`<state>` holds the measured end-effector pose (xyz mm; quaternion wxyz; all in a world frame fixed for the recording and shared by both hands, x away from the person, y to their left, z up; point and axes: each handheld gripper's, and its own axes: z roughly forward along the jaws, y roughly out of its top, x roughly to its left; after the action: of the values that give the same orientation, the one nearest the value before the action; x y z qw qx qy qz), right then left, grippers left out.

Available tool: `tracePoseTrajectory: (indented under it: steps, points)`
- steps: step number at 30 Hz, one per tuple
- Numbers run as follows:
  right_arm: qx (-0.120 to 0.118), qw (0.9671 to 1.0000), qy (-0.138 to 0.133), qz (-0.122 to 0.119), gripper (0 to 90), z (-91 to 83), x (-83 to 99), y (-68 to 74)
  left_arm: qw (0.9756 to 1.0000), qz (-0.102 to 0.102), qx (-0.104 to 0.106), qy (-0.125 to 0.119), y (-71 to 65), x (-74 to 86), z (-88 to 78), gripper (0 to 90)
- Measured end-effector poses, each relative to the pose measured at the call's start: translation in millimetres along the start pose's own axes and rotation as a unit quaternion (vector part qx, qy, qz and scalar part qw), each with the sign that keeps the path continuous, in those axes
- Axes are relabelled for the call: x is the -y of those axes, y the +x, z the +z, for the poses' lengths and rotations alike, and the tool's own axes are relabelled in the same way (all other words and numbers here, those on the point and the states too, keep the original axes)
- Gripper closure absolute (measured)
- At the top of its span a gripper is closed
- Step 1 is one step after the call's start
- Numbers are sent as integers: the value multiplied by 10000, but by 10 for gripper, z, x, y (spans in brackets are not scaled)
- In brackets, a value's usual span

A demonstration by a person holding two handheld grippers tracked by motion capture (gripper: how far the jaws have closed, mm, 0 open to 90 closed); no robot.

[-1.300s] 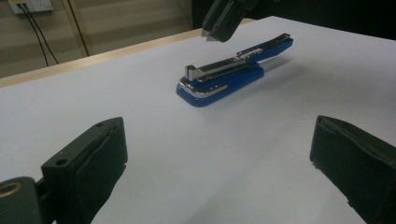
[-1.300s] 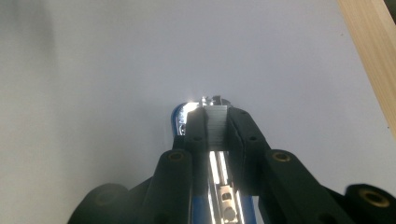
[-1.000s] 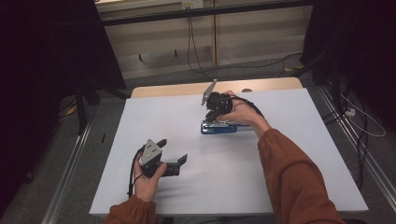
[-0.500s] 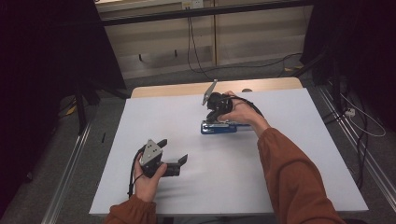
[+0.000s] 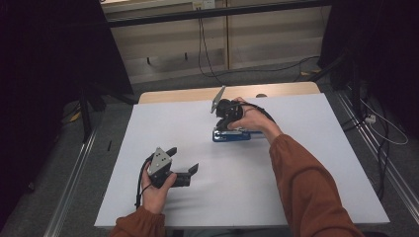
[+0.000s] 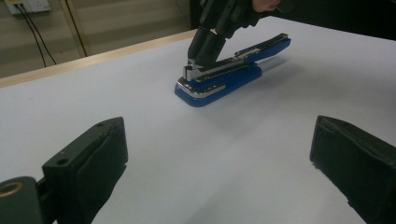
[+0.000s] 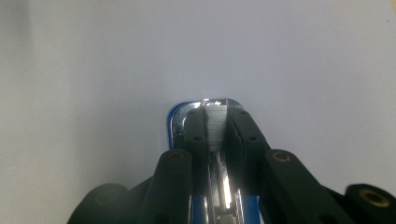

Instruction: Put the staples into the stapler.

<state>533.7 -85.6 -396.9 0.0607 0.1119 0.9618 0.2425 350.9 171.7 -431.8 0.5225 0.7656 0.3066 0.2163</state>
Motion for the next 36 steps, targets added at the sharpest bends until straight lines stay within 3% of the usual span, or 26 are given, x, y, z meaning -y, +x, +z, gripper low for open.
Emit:
tracePoseTrajectory:
  steps: [36]
  points:
    - [24,9995,106,-290,791,35,19,-11,10000,-27,6,6,1,3,2,43]
